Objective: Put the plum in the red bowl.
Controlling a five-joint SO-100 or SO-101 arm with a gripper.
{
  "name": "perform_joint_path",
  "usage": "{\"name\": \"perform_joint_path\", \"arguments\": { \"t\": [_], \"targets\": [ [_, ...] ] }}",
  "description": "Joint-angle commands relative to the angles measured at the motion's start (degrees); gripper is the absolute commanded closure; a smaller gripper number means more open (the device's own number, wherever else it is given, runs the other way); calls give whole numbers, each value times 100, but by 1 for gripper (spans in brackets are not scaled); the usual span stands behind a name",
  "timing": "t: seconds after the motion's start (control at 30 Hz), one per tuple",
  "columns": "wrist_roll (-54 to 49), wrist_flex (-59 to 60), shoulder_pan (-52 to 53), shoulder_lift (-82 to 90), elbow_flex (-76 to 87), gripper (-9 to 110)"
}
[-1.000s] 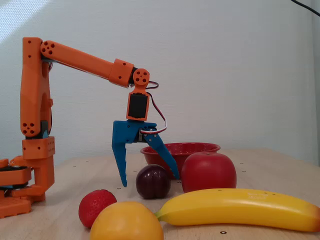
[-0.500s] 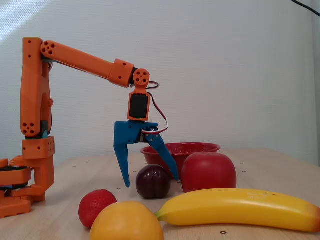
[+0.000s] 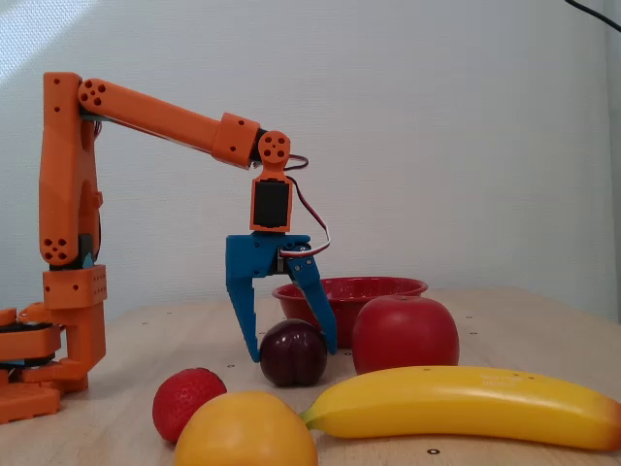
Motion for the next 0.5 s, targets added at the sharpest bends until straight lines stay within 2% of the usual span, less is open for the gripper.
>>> {"name": "perform_joint_path", "arguments": {
  "t": [0.0, 0.13, 0.47],
  "targets": [
    [132, -53, -18, 97, -334, 85],
    [132, -26, -26, 105, -343, 101],
    [97, 589, -88, 404, -686, 101]
  ]
}}
